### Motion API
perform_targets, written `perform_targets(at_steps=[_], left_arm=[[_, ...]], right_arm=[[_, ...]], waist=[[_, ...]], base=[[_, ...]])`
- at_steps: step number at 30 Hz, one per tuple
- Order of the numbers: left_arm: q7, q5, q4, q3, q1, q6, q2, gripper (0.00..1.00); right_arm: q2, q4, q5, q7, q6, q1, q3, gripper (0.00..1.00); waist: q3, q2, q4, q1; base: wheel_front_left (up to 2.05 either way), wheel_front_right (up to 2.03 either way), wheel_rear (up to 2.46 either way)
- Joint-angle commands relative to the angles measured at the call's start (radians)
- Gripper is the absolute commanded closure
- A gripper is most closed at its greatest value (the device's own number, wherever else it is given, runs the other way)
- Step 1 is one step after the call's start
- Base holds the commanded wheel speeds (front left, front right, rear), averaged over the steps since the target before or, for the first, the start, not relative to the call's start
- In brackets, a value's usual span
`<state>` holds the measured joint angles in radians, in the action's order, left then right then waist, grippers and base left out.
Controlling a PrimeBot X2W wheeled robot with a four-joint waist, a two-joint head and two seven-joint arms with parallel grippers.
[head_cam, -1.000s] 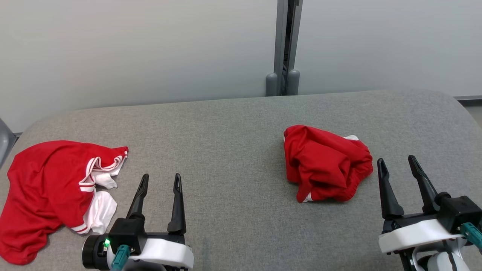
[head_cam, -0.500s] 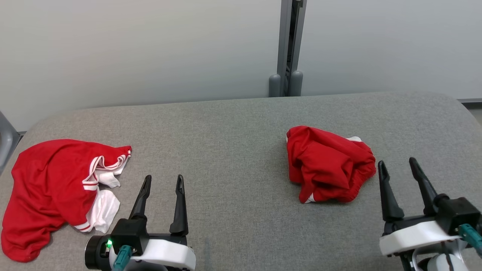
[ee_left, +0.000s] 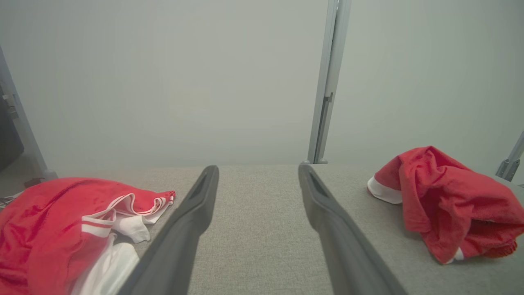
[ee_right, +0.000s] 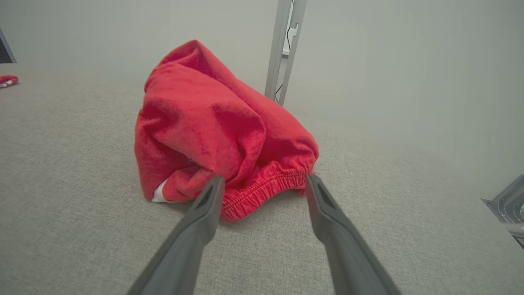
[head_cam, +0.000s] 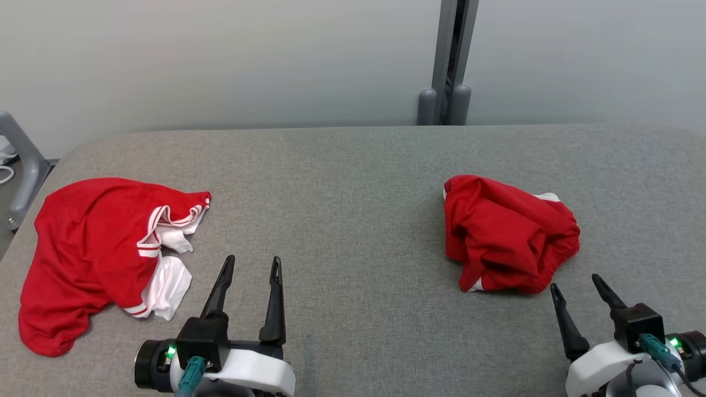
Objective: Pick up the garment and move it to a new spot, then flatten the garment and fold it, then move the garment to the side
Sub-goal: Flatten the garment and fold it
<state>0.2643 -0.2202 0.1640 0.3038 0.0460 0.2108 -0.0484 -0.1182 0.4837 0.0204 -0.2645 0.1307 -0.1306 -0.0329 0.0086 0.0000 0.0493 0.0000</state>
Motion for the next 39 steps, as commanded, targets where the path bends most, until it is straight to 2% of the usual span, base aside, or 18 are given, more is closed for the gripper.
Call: perform_targets(at_steps=[1, 10, 19, 20, 21, 22, 33, 39], left_arm=[[0.000, 0.007, -0.007, -0.003, 0.020, -0.005, -0.004, 0.00], [0.000, -0.004, -0.034, 0.018, 0.055, -0.016, -0.004, 0.00], [0.000, -0.007, -0.036, 0.040, 0.075, -0.010, -0.004, 0.00], [0.000, -0.006, -0.036, 0.041, 0.075, -0.009, -0.004, 0.00], [0.000, -0.005, -0.035, 0.041, 0.074, -0.009, -0.004, 0.00], [0.000, -0.004, -0.034, 0.041, 0.073, -0.009, -0.004, 0.00], [0.000, -0.010, -0.020, 0.039, 0.045, -0.019, -0.004, 0.00], [0.000, -0.018, -0.018, 0.042, 0.022, -0.017, -0.004, 0.00]], right_arm=[[-0.012, 0.022, 0.014, 0.000, 0.000, -0.023, 0.004, 0.00], [-0.031, 0.148, 0.063, -0.001, 0.000, -0.113, -0.012, 0.00], [-0.039, 0.299, 0.094, -0.001, 0.000, -0.166, -0.006, 0.00], [-0.036, 0.310, 0.088, -0.001, 0.000, -0.172, -0.006, 0.55], [-0.035, 0.317, 0.084, -0.001, 0.000, -0.175, -0.006, 0.97], [-0.032, 0.312, 0.077, -0.001, 0.000, -0.179, -0.005, 1.00], [-0.016, 0.158, 0.017, -0.001, 0.000, -0.159, -0.015, 1.00], [-0.009, 0.086, -0.048, -0.001, 0.000, -0.271, -0.141, 1.00]], waist=[[0.021, 0.0000, 0.017, 0.0000], [0.081, 0.0000, 0.067, 0.0000], [0.099, 0.0000, 0.100, 0.0000], [0.098, 0.0000, 0.102, 0.0000], [0.097, 0.0000, 0.103, 0.0000], [0.095, 0.0000, 0.103, 0.0000], [0.026, 0.0000, 0.094, 0.0000], [-0.013, 0.0000, 0.091, 0.0000]], base=[[0.00, 0.00, 0.00], [0.00, 0.00, 0.00], [0.00, 0.00, 0.00], [0.00, 0.00, 0.00], [0.00, 0.00, 0.00], [0.00, 0.00, 0.00], [0.00, 0.00, 0.00], [0.00, 0.00, 0.00]])
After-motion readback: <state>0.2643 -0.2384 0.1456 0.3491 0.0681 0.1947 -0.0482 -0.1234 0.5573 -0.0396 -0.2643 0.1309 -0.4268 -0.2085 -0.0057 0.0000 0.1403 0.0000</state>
